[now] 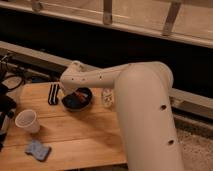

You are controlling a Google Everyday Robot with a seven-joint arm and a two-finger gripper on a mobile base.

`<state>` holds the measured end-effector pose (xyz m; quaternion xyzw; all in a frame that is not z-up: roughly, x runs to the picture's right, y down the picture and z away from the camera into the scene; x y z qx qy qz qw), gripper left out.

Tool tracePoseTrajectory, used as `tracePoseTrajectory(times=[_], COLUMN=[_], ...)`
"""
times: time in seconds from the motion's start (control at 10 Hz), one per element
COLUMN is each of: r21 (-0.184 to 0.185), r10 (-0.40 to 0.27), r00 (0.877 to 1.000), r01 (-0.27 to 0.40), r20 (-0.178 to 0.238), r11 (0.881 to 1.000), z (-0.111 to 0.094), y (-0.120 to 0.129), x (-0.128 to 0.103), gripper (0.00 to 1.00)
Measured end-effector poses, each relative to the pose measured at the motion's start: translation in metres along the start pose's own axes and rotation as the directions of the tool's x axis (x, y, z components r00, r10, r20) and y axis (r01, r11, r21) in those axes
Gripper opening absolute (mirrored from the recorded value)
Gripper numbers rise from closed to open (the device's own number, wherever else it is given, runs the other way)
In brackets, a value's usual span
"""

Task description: Place the pepper in the ceramic bowl

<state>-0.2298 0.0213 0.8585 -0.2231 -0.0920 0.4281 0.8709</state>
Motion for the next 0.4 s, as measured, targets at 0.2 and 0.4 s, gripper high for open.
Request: tracePoseTrajectory(times=[0.2, 0.4], r21=[0.006, 0.015], r10=[-0.003, -0.003], r00=[1.0, 1.0], r01=[0.003, 0.002], r20=[0.001, 0.004], r11=[1.0, 1.0], z=[0.0007, 0.0018], y=[0.001, -0.0003], x=[0.0008, 0.0024], gripper=[0.7, 0.78])
